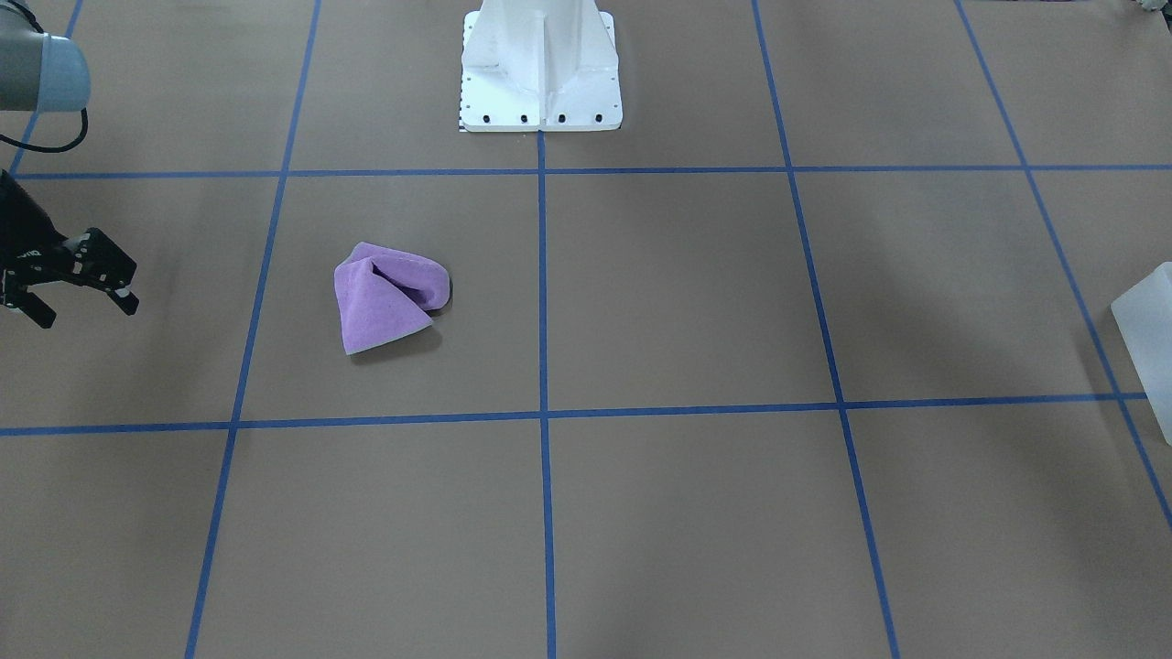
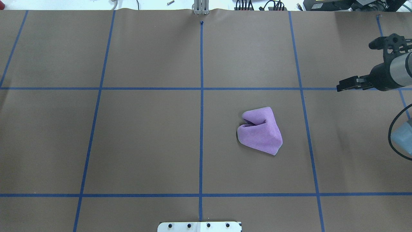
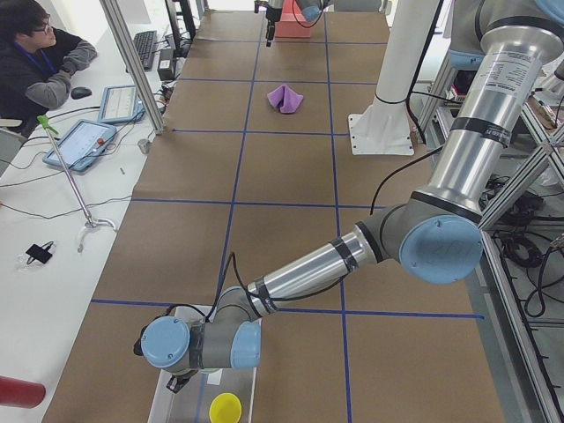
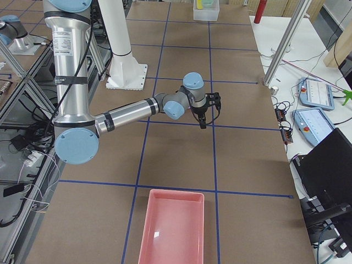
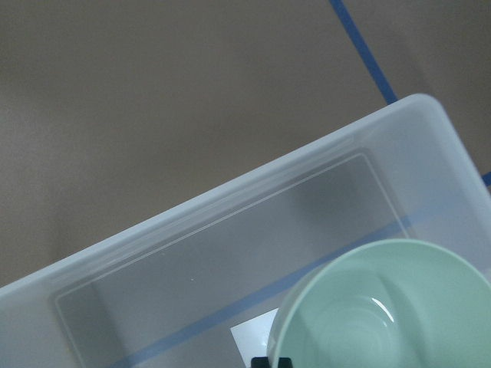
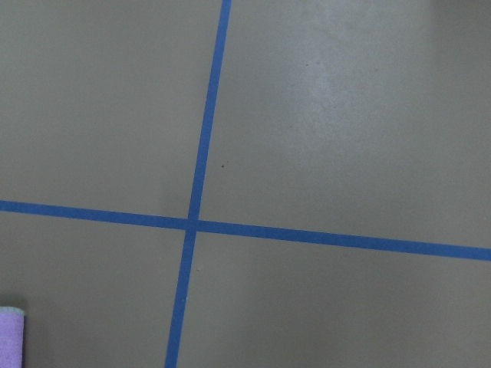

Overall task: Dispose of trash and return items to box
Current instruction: 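Lower the right gripper over the purple cloth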

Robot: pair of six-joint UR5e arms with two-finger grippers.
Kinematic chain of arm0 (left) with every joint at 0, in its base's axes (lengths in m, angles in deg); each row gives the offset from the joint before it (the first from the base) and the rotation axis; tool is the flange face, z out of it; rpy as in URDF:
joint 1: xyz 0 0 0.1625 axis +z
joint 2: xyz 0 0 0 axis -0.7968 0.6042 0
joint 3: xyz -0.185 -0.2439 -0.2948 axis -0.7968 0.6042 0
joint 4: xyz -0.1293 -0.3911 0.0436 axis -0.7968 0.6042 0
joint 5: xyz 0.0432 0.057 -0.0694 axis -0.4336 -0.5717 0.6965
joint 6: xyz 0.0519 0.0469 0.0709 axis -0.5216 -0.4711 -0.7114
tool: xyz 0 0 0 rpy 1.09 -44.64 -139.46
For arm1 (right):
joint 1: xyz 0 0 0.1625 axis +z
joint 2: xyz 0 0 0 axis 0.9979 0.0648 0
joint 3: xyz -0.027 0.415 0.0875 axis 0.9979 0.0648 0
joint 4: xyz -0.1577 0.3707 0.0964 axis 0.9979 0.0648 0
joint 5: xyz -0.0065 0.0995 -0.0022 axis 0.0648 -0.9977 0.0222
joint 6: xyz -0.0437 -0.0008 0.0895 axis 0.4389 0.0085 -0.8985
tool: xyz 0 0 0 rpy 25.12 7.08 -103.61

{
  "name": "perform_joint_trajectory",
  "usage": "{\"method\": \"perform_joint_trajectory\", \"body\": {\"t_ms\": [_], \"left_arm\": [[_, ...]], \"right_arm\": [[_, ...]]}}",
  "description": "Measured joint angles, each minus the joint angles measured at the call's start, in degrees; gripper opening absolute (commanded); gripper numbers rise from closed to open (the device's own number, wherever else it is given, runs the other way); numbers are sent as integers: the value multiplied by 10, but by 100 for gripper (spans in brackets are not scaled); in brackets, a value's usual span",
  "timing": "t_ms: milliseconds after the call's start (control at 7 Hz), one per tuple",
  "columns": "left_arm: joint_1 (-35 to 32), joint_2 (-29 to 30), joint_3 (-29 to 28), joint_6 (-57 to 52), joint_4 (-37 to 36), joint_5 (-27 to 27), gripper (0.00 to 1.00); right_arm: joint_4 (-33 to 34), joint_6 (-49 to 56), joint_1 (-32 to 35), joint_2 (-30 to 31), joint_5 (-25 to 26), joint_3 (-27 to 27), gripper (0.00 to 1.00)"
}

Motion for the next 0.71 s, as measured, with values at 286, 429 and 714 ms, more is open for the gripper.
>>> {"method": "perform_joint_trajectory", "body": {"t_ms": [286,429,714], "left_arm": [[27,3,-51,64,84,-15,40],[40,3,-63,96,115,-20,75],[49,4,-64,116,134,-21,99]], "right_arm": [[0,-5,-7,-2,4,0,100],[0,-6,-9,-3,5,0,100],[0,-7,-17,-3,11,-1,100]]}}
